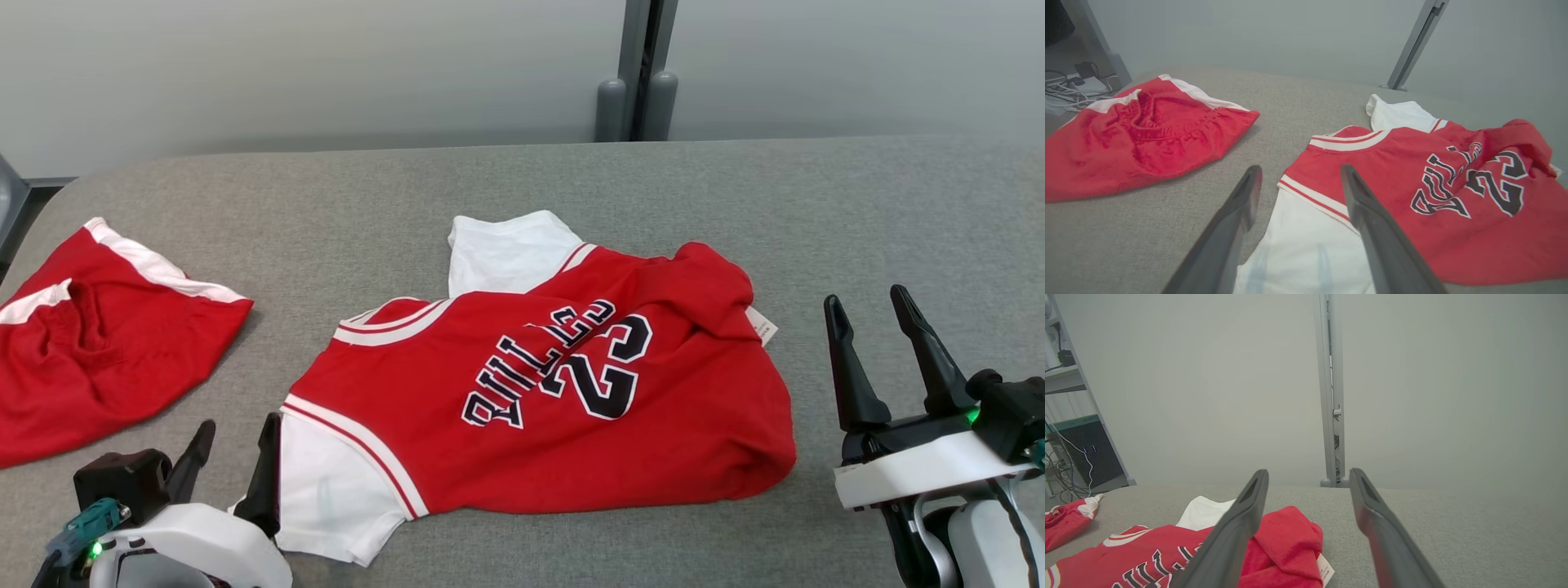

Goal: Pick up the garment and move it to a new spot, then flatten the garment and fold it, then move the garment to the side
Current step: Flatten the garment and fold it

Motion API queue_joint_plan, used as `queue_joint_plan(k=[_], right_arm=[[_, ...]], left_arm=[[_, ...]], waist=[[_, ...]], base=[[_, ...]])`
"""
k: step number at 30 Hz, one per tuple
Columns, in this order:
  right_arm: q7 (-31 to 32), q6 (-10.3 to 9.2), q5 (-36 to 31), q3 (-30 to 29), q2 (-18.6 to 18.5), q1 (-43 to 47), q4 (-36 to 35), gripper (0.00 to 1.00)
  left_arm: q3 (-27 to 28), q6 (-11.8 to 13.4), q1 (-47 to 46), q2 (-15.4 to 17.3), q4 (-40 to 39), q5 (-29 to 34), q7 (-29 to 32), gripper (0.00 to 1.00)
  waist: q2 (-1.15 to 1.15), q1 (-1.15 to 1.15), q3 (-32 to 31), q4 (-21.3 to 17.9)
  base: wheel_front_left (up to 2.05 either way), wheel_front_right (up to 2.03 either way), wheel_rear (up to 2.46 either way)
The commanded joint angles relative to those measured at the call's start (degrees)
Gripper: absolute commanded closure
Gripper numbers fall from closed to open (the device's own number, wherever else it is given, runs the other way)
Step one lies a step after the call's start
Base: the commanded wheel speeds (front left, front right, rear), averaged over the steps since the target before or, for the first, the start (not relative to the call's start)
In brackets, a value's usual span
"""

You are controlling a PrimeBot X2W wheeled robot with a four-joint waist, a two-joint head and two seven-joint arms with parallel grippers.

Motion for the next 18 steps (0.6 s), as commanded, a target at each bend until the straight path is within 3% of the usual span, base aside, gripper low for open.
queue_joint_plan(k=[1,9,18], right_arm=[[-0.32,-0.01,-0.2,-0.1,-0.02,0.1,-0.57,0.0],[-0.32,-0.01,0.1,-0.63,0.06,0.12,-1.65,0.0],[-0.32,-0.01,0.21,-1.37,0.61,1.08,-1.39,0.0]], left_arm=[[0.06,-0.63,-1.19,0.26,-0.24,0.73,-1.35,0.0],[0.65,-3.29,-4.96,-2.15,0.96,2.52,-13.11,0.0],[-0.15,-4.72,-5.73,-3.24,4.09,2.13,-16.14,0.0]], waist=[[0.0,0.0,-0.11,-0.49],[0.0,0.0,-0.15,-2.94],[0.0,0.0,0.03,-4.72]], base=[[0.0,0.0,0.0],[0.0,0.0,0.0],[0.0,0.0,0.0]])
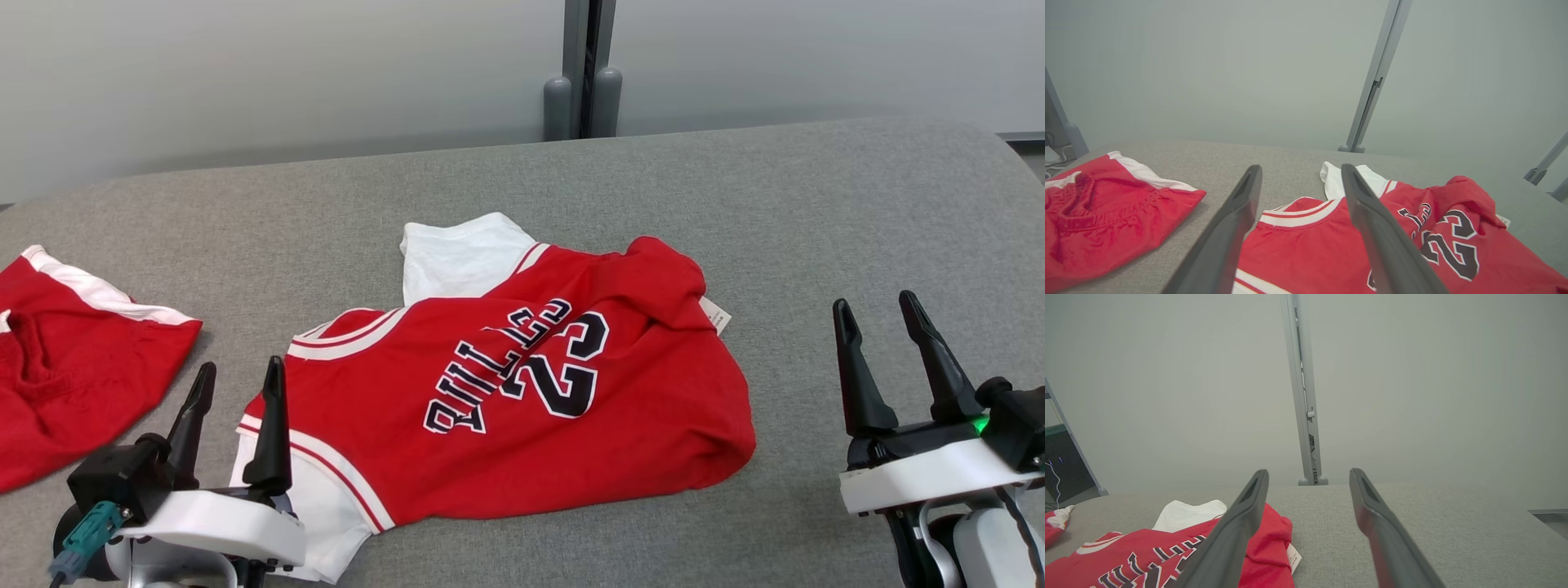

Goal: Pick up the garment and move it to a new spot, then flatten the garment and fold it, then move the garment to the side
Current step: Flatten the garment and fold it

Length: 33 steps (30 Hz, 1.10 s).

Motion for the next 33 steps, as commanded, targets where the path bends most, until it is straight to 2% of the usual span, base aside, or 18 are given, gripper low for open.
queue_joint_plan(k=[1,5,10,21,25,29,33], right_arm=[[-0.32,-0.01,0.0,-0.03,-0.08,-0.34,-0.05,0.0],[-0.11,-0.01,0.89,1.26,-0.56,-0.08,2.7,0.0],[4.27,-0.01,4.93,7.33,-3.55,0.17,7.02,0.0],[14.48,0.0,20.76,18.82,-9.98,2.87,7.69,0.0],[18.43,0.0,24.41,21.78,-11.95,3.37,8.08,0.0],[18.95,0.0,24.8,22.95,-13.54,2.43,8.71,0.0],[17.16,0.0,22.16,21.75,-13.18,1.0,11.66,0.0]], left_arm=[[0.19,-0.36,-1.19,0.36,0.21,-0.16,-0.35,0.0],[-0.23,-0.51,-1.85,0.29,0.76,-0.1,-0.24,0.0],[-0.68,-0.66,-2.18,-0.02,1.4,-0.41,-0.3,0.0],[-1.17,-1.0,-2.86,-0.35,2.87,-0.92,-0.71,0.0],[-1.34,-1.09,-2.94,-0.5,3.11,-0.99,-0.86,0.0],[-1.4,-1.1,-3.55,-0.54,3.32,-1.09,-0.96,0.0],[-1.64,-1.32,-4.03,-0.61,3.84,-1.28,-1.05,0.0]], waist=[[0.0,0.0,0.15,-0.14],[0.0,0.0,0.29,-0.07],[0.0,0.0,0.46,0.71],[0.0,0.0,1.06,2.16],[0.0,0.0,1.76,2.6],[0.0,0.0,2.54,3.13],[0.0,0.0,3.19,3.56]], base=[[0.0,0.0,0.0],[0.0,0.0,0.0],[0.0,0.0,0.0],[0.0,0.0,0.0],[0.0,0.0,0.0],[0.0,0.0,0.0],[0.0,0.0,0.0]])
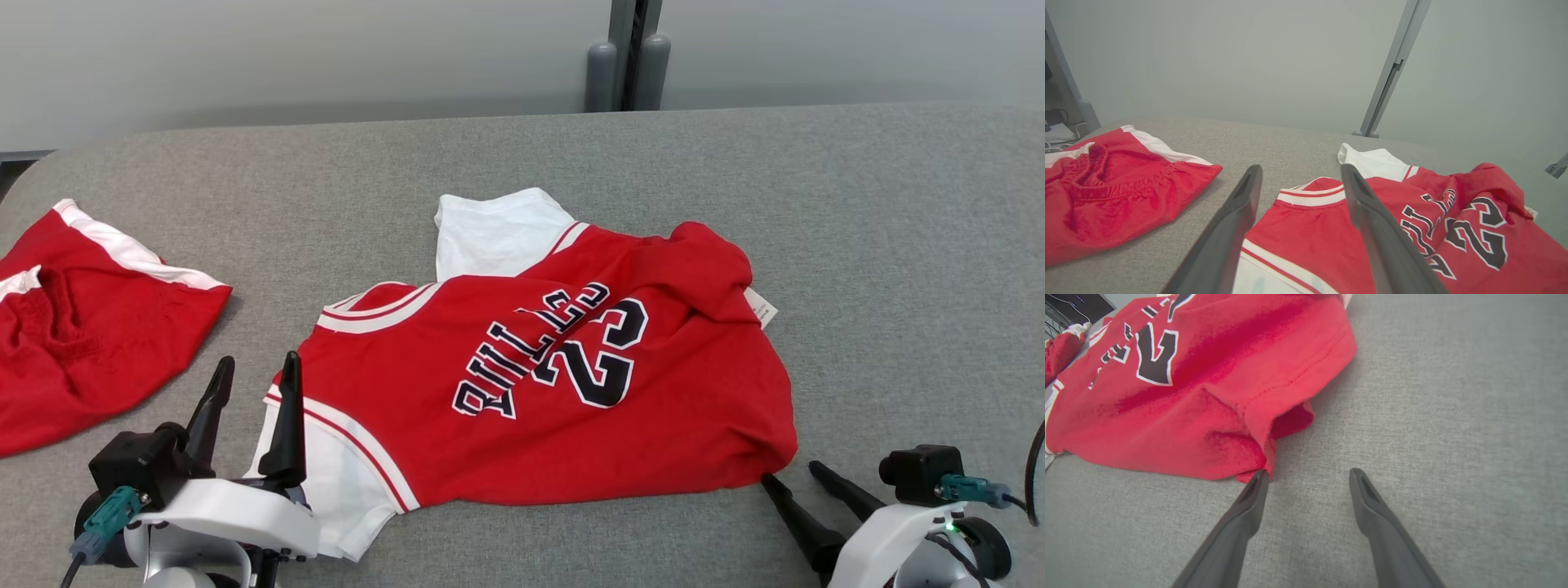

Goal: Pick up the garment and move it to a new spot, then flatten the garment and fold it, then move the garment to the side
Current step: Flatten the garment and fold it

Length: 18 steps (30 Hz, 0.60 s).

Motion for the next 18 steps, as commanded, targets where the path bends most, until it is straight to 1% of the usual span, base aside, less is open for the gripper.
queue_joint_plan(k=[1,4,9,10,11,13,14,18], right_arm=[[-0.47,0.01,-0.34,-0.28,0.52,-0.65,0.47,0.0],[-0.51,0.01,-0.72,0.34,1.87,-1.59,1.98,0.0],[-0.86,0.01,0.24,2.07,2.92,-2.83,3.6,0.0],[-0.84,0.01,0.43,2.36,2.94,-3.02,3.98,0.23],[-0.92,0.01,0.55,2.59,2.9,-3.16,4.28,0.53],[-0.94,0.01,0.86,3.16,2.77,-3.2,4.62,0.77],[-0.93,0.01,1.0,3.4,2.65,-3.26,4.66,1.0],[0.1,0.01,1.96,4.12,1.25,-2.84,3.65,1.0]], left_arm=[[0.15,-0.17,-1.47,-0.05,0.06,-0.3,-0.31,0.0],[-0.02,-0.36,-1.38,-0.04,0.52,-0.39,-0.4,0.0],[-0.3,-0.54,-2.12,0.05,1.1,-0.51,-0.37,0.0],[-0.33,-0.51,-2.22,0.08,1.19,-0.57,-0.38,0.0],[-0.35,-0.53,-2.3,0.11,1.26,-0.61,-0.4,0.0],[-0.42,-0.59,-2.41,0.17,1.45,-0.66,-0.47,0.0],[-0.41,-0.61,-2.39,0.21,1.55,-0.64,-0.5,0.0],[-0.46,-0.57,-2.17,0.26,2.0,-0.77,-0.54,0.0]], waist=[[0.0,0.0,0.21,0.19],[0.0,0.0,0.55,0.53],[0.0,0.0,0.78,1.17],[0.0,0.0,0.8,1.27],[0.0,0.0,0.84,1.35],[0.0,0.0,0.86,1.46],[0.0,0.0,0.84,1.48],[0.0,0.0,0.5,1.2]], base=[[0.0,0.0,0.0],[0.0,0.0,0.0],[0.0,0.0,0.0],[0.0,0.0,0.0],[0.0,0.0,0.0],[0.0,0.0,0.0],[0.0,0.0,0.0],[0.0,0.0,0.0]])
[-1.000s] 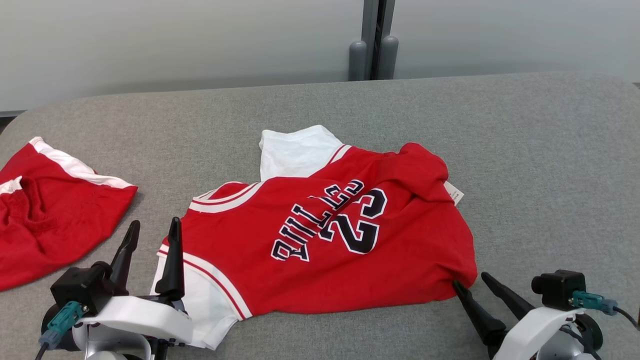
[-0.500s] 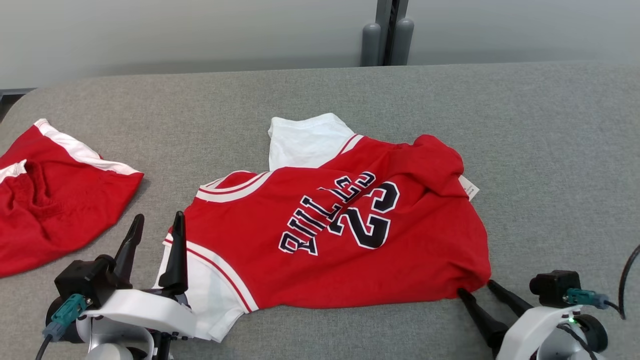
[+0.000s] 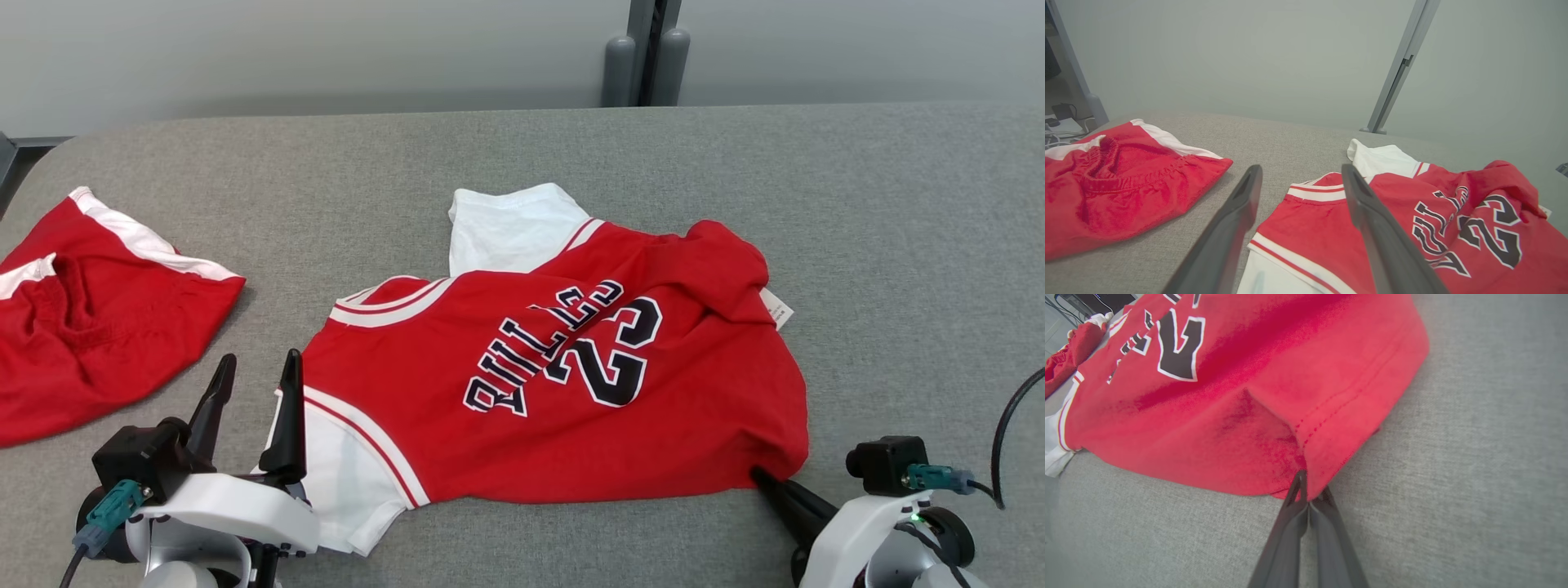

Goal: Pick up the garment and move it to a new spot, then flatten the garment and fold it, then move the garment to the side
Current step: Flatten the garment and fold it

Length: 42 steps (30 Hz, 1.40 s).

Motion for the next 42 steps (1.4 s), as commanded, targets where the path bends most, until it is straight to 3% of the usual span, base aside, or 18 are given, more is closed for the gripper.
queue_joint_plan(k=[1,5,13,20,26,36,38,39,42], right_arm=[[0.47,-0.01,0.62,-0.03,-0.93,0.87,-0.33,1.0],[3.65,0.0,4.94,1.19,-3.75,1.65,-6.51,1.0],[15.79,0.0,16.48,0.4,-14.72,5.32,-20.05,1.0],[26.85,0.0,22.35,-1.22,-19.24,7.75,-24.28,1.0],[35.91,-0.01,23.9,-3.67,-21.31,7.25,-23.06,1.0],[39.52,0.05,22.64,-6.57,-15.5,1.56,-16.99,1.0],[38.99,0.05,22.5,-7.21,-14.74,1.07,-15.97,0.56],[38.47,0.05,22.47,-7.96,-14.4,1.01,-15.75,0.0],[37.28,0.05,22.42,-9.93,-14.25,1.8,-16.07,0.0]], left_arm=[[0.1,-0.01,-0.82,0.22,0.11,-0.33,-0.18,0.0],[0.23,0.02,-0.36,0.59,0.36,-0.63,-0.13,0.0],[0.38,0.4,-0.2,0.78,0.61,-0.84,-0.22,0.0],[0.64,0.65,-0.89,0.9,0.57,-1.06,-0.38,0.0],[0.29,0.63,-1.54,0.85,0.81,-1.03,-0.14,0.0],[-0.32,0.15,-2.42,0.6,1.45,-1.43,-0.34,0.0],[-0.37,0.1,-2.34,0.59,1.57,-1.48,-0.4,0.0],[-0.4,0.2,-2.24,0.56,1.62,-1.47,-0.46,0.0],[-0.4,0.39,-1.71,0.55,1.77,-1.65,-0.56,0.0]], waist=[[0.0,0.0,-0.25,-0.36],[0.0,0.0,-0.87,-1.71],[0.0,0.0,-1.36,-4.5],[0.0,0.0,-0.64,-5.32],[0.0,0.0,0.49,-4.24],[0.0,0.0,1.15,-1.12],[0.0,0.0,1.03,-0.69],[0.0,0.0,0.93,-0.54],[0.0,0.0,0.47,-0.34]], base=[[0.0,0.0,0.0],[0.0,0.0,0.0],[0.0,0.0,0.0],[0.0,0.0,0.0],[0.0,0.0,0.0],[0.0,0.0,0.0],[0.0,0.0,0.0],[0.0,0.0,0.0],[0.0,0.0,0.0]])
